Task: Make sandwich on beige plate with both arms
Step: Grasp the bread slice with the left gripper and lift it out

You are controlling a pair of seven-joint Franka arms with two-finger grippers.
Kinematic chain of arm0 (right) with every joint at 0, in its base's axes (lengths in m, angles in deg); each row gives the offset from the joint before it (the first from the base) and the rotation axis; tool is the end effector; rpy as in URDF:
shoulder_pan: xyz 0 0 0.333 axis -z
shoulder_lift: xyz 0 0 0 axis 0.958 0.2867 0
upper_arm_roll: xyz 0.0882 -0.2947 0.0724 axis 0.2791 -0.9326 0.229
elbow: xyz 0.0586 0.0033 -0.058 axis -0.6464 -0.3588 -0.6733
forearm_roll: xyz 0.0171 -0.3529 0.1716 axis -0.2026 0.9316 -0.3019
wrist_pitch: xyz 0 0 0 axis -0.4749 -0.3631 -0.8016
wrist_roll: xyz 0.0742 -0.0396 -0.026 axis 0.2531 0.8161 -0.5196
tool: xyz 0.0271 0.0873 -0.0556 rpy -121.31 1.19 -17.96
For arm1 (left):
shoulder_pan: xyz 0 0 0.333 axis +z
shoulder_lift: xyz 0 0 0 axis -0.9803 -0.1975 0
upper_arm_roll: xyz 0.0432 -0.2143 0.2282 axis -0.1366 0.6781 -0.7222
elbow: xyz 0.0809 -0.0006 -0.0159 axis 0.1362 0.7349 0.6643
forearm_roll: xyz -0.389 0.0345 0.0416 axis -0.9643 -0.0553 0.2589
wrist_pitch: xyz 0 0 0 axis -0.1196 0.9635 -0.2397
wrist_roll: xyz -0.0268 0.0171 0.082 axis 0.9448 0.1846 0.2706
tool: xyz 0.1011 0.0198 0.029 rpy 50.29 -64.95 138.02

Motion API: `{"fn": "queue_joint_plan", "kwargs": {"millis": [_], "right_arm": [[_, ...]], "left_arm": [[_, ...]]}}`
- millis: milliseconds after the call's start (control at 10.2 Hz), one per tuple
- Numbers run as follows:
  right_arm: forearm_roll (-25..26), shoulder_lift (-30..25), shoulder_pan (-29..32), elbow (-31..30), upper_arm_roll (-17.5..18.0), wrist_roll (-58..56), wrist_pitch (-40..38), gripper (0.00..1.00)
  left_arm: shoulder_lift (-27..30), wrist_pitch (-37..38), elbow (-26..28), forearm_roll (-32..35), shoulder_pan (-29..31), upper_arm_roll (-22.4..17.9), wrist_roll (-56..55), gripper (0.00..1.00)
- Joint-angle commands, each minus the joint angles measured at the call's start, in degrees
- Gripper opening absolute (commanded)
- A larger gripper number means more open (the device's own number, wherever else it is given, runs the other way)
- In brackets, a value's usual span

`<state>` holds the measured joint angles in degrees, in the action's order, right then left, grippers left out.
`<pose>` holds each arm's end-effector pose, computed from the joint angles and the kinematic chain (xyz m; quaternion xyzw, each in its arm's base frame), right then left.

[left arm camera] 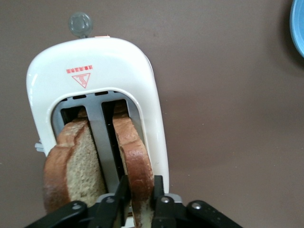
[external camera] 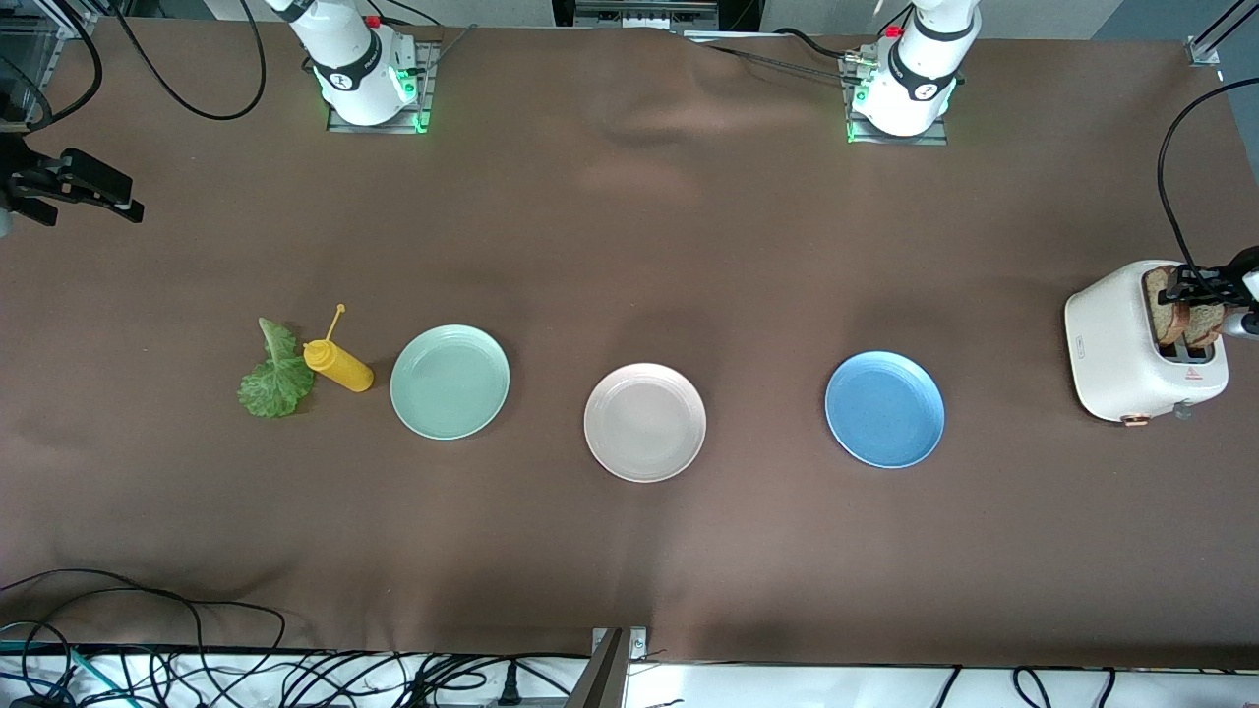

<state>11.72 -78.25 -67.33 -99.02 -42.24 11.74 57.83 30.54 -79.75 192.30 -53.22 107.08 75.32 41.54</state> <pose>0.5398 -0.0410 0.6113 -0.9992 -0.0229 0.0309 0.0079 0.5265 0.2748 0.3758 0.9913 -0.0975 -0.0874 0.0148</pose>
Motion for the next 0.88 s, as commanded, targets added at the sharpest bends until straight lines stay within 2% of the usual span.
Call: {"fn": "queue_joint_plan", "kwargs": {"millis": [0,196,393,589,786], "right_arm": [[-0.5,-0.1,0.3,0.6,0.1,-0.2,-0.6,1.0],[-0.5,-0.1,0.5,0.6,0.0,-0.4,-0.6,1.0],[-0.4,-0.1,0.5,0.6,0.1,-0.4,-0.6,1.0],[-0.5,-0.1,0.5,0.6,0.1,-0.3,-0.6,1.0],[-0.5,-0.1,0.5,0.6,0.1,-0.2,-0.6,1.0]], "left_arm": [[-0.3,0.9,-1.8,1.1,0.8,0.5,2.9,0.0],[0.0,5.5,-4.8,0.5,0.6,0.9,2.8,0.0],[0.1,14.3,-10.8,-0.5,-0.2,1.2,2.5,0.0],[0.2,21.5,-14.6,-6.0,-0.5,1.2,1.6,0.0],[0.3,27.9,-19.3,-7.2,-1.1,4.3,-4.9,0.0]]}}
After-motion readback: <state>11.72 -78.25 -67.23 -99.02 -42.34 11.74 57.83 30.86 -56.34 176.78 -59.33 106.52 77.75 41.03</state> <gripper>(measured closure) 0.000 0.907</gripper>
